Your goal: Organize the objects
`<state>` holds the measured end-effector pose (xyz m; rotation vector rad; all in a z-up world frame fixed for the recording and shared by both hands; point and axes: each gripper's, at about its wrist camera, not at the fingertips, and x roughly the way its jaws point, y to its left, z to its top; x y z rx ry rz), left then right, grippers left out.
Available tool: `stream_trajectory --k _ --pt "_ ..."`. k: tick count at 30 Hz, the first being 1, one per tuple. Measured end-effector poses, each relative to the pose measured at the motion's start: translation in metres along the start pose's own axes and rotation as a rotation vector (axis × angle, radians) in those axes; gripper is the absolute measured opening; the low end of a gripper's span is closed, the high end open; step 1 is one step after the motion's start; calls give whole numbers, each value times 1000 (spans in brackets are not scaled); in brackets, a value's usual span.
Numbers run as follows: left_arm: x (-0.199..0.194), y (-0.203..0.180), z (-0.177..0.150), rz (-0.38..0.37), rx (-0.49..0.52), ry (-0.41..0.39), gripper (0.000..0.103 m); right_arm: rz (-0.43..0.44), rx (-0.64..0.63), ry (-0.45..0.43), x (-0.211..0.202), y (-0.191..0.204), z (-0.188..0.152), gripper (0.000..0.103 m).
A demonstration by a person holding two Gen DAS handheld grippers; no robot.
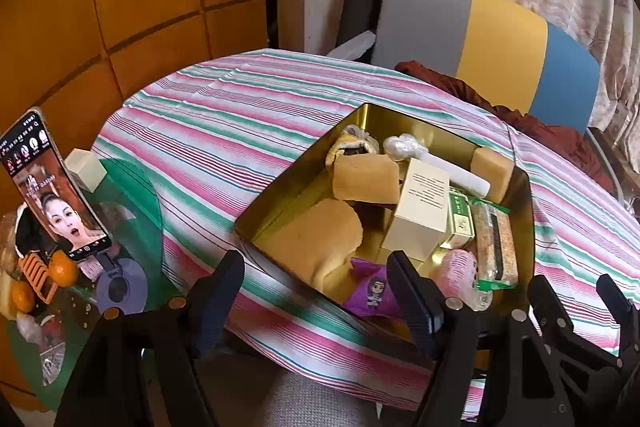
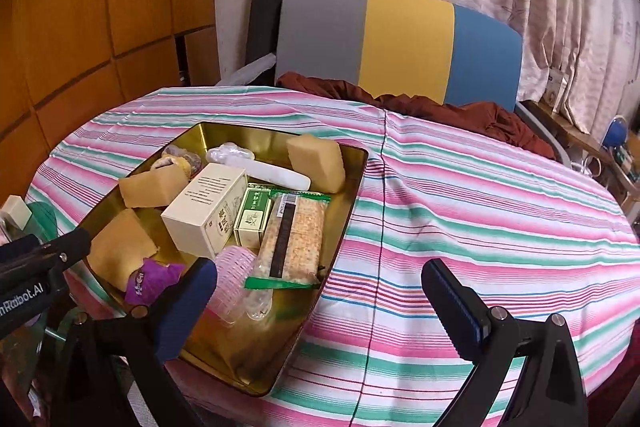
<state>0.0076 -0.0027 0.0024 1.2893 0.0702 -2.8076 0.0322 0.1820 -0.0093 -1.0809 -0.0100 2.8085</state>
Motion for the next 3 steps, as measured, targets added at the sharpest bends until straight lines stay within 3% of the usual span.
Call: stream_trajectory --k 3 --pt "1 0 0 2 -1 3 75 -4 12 11 2 -1 1 103"
